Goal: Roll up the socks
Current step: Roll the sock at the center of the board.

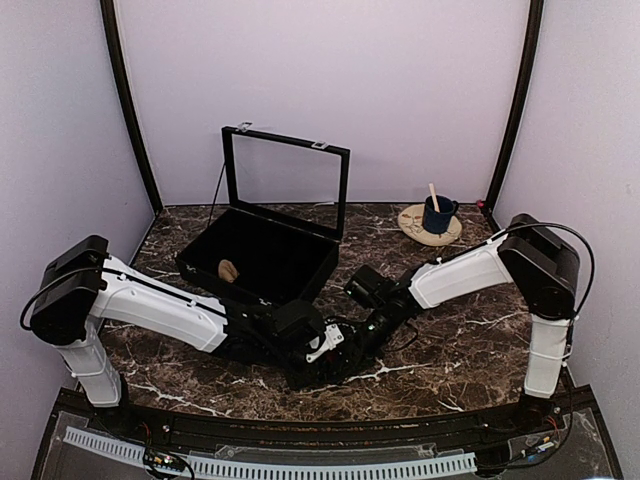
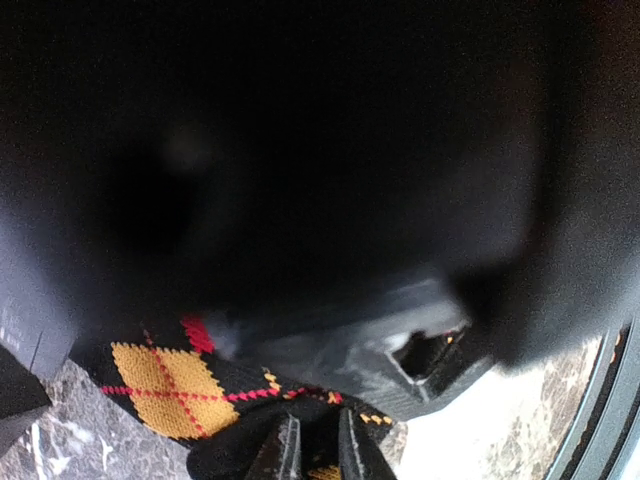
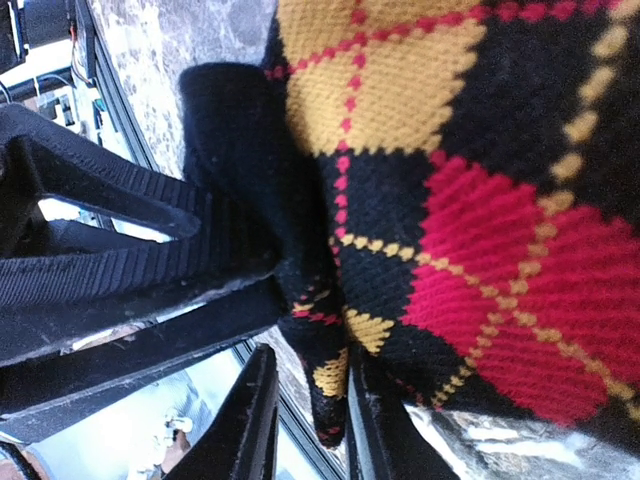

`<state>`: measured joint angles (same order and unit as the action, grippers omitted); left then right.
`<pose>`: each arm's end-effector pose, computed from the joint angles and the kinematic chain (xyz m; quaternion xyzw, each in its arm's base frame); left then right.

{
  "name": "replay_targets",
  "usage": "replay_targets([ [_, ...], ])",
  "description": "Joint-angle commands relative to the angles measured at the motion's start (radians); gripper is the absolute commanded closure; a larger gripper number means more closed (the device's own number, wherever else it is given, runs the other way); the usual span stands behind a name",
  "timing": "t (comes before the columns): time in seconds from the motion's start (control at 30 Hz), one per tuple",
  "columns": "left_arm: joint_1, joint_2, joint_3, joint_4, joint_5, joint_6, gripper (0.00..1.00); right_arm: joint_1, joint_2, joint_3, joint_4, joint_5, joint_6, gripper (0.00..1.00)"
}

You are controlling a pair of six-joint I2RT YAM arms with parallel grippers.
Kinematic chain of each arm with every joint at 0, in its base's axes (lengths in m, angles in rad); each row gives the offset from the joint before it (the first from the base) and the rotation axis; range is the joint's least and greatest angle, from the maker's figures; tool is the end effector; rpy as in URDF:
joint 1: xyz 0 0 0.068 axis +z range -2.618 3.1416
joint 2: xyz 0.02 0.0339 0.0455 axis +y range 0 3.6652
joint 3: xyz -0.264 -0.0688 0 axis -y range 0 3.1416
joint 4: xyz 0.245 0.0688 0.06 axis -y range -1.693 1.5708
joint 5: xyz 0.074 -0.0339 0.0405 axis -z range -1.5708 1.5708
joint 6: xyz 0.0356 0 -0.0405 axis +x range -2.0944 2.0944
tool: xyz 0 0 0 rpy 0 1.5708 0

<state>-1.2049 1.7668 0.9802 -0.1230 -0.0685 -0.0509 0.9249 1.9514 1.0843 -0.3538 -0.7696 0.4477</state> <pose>0.1290 -0.3299 0.1549 0.5064 0.7983 -0.1644 0.2816 0.1948 0.2996 0.1171 0.2792 -0.8714 -0.3882 0.1094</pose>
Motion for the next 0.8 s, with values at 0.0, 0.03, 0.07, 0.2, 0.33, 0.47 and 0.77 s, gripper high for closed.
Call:
replay_targets([
  [0.0, -0.002, -0.008, -0.053, -0.068, -0.023, -0.082, 0.83, -0.012, -0.012, -0.037, 0.014, 0.052, 0.022, 0.77],
  [0.03, -0.002, -0.015, -0.062, -0.061, -0.029, -0.093, 0.83, -0.012, -0.011, -0.039, 0.015, 0.055, 0.026, 0.77],
  [0.07, -0.002, -0.022, -0.067, -0.056, -0.032, -0.101, 0.83, -0.012, -0.009, -0.040, 0.016, 0.056, 0.029, 0.78],
  [0.2, -0.002, -0.047, -0.079, -0.043, -0.043, -0.124, 0.83, -0.012, 0.002, -0.044, 0.014, 0.064, 0.036, 0.85],
  [0.33, -0.002, -0.071, -0.088, -0.038, -0.058, -0.133, 0.83, -0.012, 0.007, -0.049, 0.018, 0.070, 0.050, 0.94],
  [0.47, -0.002, -0.090, -0.100, -0.028, -0.064, -0.145, 0.83, -0.012, 0.010, -0.048, 0.016, 0.078, 0.060, 0.98],
  [0.77, -0.001, -0.081, -0.115, -0.005, -0.065, -0.157, 0.83, -0.012, 0.020, -0.037, 0.008, 0.096, 0.080, 1.00],
])
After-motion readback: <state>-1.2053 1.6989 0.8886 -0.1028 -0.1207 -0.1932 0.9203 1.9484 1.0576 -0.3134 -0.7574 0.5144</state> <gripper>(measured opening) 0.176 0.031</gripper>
